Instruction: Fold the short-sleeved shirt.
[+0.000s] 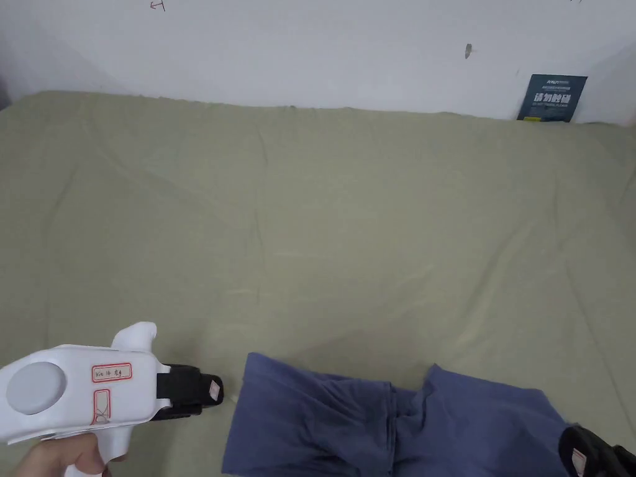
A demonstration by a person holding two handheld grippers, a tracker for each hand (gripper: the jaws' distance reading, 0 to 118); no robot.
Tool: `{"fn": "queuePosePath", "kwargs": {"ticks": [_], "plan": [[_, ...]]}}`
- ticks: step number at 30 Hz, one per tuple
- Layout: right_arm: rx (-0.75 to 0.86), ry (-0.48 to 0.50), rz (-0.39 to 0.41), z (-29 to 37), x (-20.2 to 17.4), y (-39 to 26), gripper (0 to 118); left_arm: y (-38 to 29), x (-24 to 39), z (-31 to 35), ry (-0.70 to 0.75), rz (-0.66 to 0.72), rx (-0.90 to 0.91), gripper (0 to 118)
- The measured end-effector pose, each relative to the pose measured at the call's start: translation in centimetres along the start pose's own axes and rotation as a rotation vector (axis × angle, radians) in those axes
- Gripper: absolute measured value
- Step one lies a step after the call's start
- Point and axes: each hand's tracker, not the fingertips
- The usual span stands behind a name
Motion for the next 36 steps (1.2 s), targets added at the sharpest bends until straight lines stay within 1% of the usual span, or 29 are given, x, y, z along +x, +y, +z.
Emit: {"fn": "queuePosePath", "kwargs": {"ticks": [1, 2, 3, 4, 5, 6, 9, 10, 12, 14, 15, 16, 17, 18, 19, 20, 21, 22, 25, 26, 28, 29, 30, 32, 33, 34, 36], "plan": [[-0.001, -0.001, 0.002, 0.0, -0.1, 0.1, 0, 0.1, -0.2, -0.3, -0.022, 0.0, -0.02, 91], [-0.002, -0.002, 0.006, -0.1, -0.2, 0.1, 0, 0.1, 0.2, -1.0, -0.045, 0.014, -0.05, 118], [-0.003, -0.003, 0.008, -0.1, -0.1, 0.1, 0, 0.1, 0.0, -1.8, -0.067, 0.023, -0.083, 115], [-0.002, -0.003, 0.008, -0.1, -0.1, 0.1, 0, 0.4, -0.3, -1.9, -0.127, 0.0, 0.008, 114], [-0.003, -0.003, 0.009, -0.1, -0.1, 0.2, 0, 0.2, -0.6, -2.5, -0.118, 0.045, -0.071, 114], [-0.003, -0.005, 0.01, -0.1, -0.1, 0.2, 0, 1.0, -1.0, -3.1, -0.118, 0.062, -0.089, 114], [-0.006, -0.009, 0.01, 0.0, -0.1, 0.4, 0, 1.6, -1.7, -5.4, -0.175, 0.075, -0.113, 114], [-0.008, -0.012, 0.012, 0.0, -0.1, 0.4, 0, 0.8, -1.4, -5.9, -0.19, 0.083, -0.125, 114], [-0.009, -0.021, 0.021, 0.2, -0.1, 0.4, 0, 0.5, -1.3, -7.7, -0.28, 0.09, -0.163, 113], [-0.013, -0.027, 0.021, 0.3, 0.0, 0.4, 0, 0.1, -1.6, -9.1, -0.417, 0.113, -0.201, 113], [-0.014, -0.031, 0.02, 0.4, 0.0, 0.4, 0, -0.1, -1.6, -10.2, -0.454, 0.128, -0.233, 113], [-0.017, -0.037, 0.018, 0.4, 0.1, 0.4, 0, -0.3, -1.4, -10.8, -0.435, 0.129, -0.23, 113], [-0.02, -0.039, 0.017, 0.5, 0.2, 0.4, 0, -0.2, -1.1, -10.9, -0.425, 0.115, -0.222, 110], [-0.02, -0.042, 0.017, 0.6, 0.3, 0.3, 0, 0.0, -0.8, -10.5, -0.422, 0.105, -0.222, 97], [-0.019, -0.044, 0.015, 0.6, 0.4, 0.3, 0, 0.2, -0.7, -10.2, -0.403, 0.108, -0.212, 58], [-0.019, -0.043, 0.014, 0.7, 0.5, 0.3, 0, 0.2, -0.7, -10.1, -0.333, 0.096, -0.215, 14], [-0.019, -0.043, 0.014, 0.7, 0.6, 0.3, 0, 0.1, -0.4, -10.0, -0.246, 0.04, -0.188, 14], [-0.019, -0.044, 0.014, 0.7, 0.6, 0.3, 0, 0.3, -0.5, -9.7, -0.237, 0.028, -0.23, 14], [-0.014, -0.042, 0.015, 0.8, 0.8, 0.4, 0, 0.1, 0.2, -8.2, -0.313, 0.11, -0.265, 14], [-0.009, -0.039, 0.013, 0.9, 0.8, 0.5, 0, 0.5, -1.0, -7.9, -0.296, 0.108, -0.249, 14], [-0.003, -0.033, 0.015, 0.9, 0.7, 0.8, 0, 0.7, -1.3, -6.5, -0.291, 0.125, -0.212, 14], [0.003, -0.028, 0.018, 0.9, 0.6, 0.9, 0, 1.0, -1.6, -5.5, -0.248, 0.105, -0.159, 14], [0.006, -0.022, 0.019, 1.0, 0.6, 1.0, 0, 0.1, 0.0, -4.2, -0.22, 0.095, -0.136, 14], [0.016, -0.01, 0.022, 1.0, 0.6, 1.1, 0, 0.0, -0.6, -1.9, -0.203, 0.109, -0.121, 14], [0.02, -0.002, 0.024, 0.9, 0.5, 1.2, 0, 0.0, -1.1, -0.5, -0.175, 0.095, -0.099, 14], [0.023, 0.004, 0.025, 0.9, 0.5, 1.3, 0, 1.1, -3.7, 0.5, -0.125, 0.104, -0.074, 14], [0.025, 0.02, 0.026, 0.7, 0.3, 1.4, 0, 1.4, -4.7, 3.5, -0.036, 0.1, -0.043, 14]]}}
